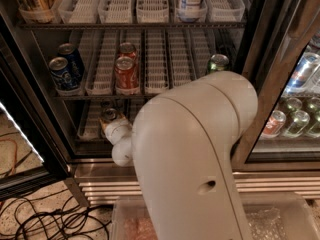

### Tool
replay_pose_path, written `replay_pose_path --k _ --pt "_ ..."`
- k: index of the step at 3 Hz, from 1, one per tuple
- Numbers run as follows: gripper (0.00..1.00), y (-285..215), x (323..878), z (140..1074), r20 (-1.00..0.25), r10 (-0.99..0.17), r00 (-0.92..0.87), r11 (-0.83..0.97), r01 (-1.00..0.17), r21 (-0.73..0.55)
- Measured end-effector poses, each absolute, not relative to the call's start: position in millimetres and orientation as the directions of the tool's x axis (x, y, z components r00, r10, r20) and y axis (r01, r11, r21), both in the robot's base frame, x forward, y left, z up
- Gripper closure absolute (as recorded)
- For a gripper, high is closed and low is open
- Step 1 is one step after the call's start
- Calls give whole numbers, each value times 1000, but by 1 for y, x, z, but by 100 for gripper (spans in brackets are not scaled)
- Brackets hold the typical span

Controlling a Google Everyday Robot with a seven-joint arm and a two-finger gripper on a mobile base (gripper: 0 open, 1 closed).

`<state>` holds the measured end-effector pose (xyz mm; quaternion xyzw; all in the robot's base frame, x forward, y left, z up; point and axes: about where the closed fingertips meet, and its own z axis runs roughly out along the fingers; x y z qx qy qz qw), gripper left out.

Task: Pick redbull can from bottom shelf of fridge

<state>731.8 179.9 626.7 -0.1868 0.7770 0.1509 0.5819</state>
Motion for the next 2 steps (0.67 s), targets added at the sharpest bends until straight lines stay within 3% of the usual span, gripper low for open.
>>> replay_pose_path --k 2 --pt "100 177 711 641 -954 -98 -284 864 -500 59"
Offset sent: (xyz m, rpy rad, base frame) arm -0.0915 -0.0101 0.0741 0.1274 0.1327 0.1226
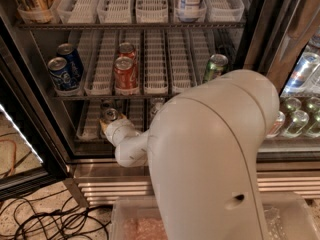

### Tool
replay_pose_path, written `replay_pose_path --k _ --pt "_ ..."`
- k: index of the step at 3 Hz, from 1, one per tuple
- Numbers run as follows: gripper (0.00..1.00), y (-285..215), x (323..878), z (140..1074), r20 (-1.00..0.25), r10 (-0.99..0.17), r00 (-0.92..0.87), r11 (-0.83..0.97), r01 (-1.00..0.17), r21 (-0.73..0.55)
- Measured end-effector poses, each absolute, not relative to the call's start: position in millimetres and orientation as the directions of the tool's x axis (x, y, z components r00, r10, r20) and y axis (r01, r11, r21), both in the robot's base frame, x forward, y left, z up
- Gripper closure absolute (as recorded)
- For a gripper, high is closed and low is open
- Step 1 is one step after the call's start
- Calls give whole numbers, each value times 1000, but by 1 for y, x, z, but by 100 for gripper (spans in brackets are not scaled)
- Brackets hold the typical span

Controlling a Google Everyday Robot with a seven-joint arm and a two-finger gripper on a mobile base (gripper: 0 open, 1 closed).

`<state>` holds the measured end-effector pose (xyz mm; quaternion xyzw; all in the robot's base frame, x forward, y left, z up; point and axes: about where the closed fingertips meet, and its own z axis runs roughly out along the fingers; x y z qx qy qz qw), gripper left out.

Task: Pick redbull can from bottom shelf of fridge

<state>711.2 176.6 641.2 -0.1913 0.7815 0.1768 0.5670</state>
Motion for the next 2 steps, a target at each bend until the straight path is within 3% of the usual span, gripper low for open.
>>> replay_pose_path --k 2 --pt "100 172 692 650 -945 -85 -315 849 -520 97"
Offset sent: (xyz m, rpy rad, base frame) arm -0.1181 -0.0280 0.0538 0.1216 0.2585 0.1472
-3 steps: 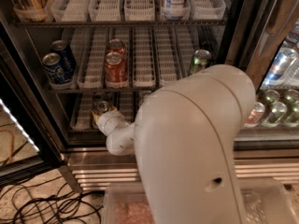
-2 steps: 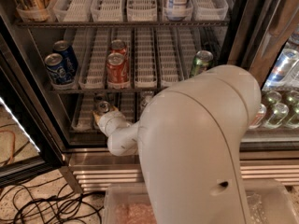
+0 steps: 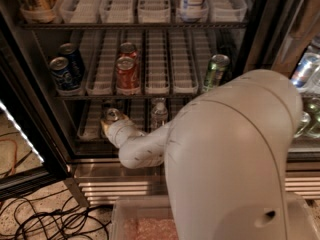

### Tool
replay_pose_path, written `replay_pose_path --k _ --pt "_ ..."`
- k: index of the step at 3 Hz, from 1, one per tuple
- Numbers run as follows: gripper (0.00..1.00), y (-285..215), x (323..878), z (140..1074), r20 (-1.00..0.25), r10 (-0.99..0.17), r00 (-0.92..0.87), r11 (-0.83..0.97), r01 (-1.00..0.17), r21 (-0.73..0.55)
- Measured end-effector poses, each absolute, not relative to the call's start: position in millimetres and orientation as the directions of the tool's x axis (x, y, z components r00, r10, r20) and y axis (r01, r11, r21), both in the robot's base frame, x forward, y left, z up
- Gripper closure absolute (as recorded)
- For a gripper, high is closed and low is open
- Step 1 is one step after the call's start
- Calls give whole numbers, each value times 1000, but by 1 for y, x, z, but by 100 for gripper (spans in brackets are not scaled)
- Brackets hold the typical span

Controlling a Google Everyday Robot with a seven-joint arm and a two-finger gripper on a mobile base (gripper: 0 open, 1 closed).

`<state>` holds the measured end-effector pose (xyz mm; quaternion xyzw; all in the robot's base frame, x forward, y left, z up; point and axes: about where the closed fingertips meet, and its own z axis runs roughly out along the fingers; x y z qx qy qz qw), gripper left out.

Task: Pick redbull can from bottom shelf of fridge

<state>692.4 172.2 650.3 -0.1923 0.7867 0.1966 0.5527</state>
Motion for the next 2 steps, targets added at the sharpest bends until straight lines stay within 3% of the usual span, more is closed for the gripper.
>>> replay_pose_path --k 2 --pt "100 145 618 678 -872 -74 -483 800 -552 238"
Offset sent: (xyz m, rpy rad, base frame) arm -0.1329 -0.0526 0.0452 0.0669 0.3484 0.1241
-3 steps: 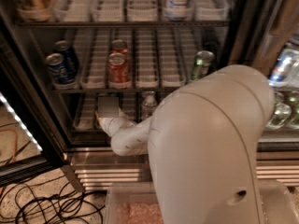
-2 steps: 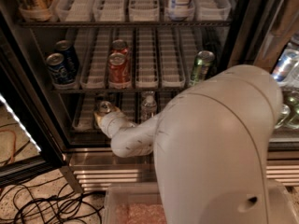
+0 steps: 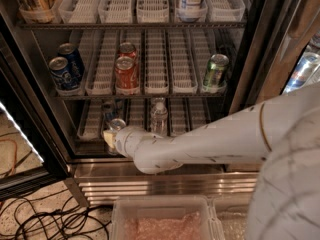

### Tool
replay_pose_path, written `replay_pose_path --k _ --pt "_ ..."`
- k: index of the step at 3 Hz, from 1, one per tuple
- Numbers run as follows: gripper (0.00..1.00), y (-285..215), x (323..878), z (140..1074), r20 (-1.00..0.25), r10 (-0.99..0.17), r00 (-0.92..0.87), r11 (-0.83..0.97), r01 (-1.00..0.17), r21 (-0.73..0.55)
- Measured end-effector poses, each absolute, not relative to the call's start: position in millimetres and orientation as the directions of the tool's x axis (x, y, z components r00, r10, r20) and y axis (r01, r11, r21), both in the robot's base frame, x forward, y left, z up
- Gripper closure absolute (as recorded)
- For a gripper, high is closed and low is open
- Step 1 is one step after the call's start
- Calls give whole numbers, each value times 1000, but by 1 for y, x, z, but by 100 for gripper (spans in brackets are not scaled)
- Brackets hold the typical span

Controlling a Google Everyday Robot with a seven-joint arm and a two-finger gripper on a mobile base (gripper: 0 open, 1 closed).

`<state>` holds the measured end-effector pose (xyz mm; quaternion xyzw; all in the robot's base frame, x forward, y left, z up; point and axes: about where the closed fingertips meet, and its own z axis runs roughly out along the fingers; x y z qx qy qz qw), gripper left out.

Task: Pick redbull can from bottom shelf of fridge

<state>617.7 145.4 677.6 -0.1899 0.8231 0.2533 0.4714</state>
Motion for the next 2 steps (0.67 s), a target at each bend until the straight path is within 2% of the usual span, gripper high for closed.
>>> replay_pose_path --k 2 --pt "100 139 610 675 -850 -72 -522 803 -536 261"
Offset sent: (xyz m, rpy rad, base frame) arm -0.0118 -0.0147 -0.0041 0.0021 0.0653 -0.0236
